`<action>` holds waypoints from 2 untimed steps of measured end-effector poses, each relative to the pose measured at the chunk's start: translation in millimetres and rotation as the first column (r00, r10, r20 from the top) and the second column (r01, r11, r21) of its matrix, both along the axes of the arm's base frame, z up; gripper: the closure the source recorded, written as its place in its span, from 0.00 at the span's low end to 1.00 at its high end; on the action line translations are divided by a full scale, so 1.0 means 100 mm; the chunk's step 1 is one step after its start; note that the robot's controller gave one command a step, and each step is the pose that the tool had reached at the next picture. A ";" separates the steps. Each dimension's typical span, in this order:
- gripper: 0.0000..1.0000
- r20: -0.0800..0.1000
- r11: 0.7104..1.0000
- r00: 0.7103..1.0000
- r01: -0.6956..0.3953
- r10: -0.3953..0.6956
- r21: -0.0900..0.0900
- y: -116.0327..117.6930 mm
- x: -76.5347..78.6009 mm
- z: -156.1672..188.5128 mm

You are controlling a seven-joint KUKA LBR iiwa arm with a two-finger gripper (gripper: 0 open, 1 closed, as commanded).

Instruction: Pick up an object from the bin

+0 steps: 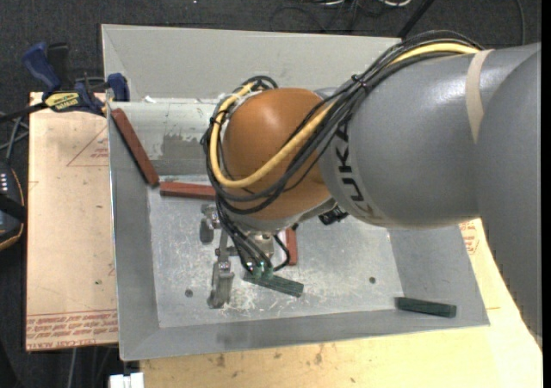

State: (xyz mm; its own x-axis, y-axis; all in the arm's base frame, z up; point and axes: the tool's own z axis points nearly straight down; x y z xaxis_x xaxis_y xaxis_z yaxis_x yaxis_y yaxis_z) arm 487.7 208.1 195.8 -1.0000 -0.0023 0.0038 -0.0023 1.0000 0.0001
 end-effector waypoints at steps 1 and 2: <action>0.00 0.005 0.977 0.977 -0.212 0.212 0.001 0.00 0.10 0.02; 0.00 0.011 0.925 0.925 -0.381 0.381 0.001 -0.43 0.10 -0.52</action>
Offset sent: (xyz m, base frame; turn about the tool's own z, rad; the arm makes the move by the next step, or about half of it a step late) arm 0.0080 -0.0660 -0.0805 -0.4144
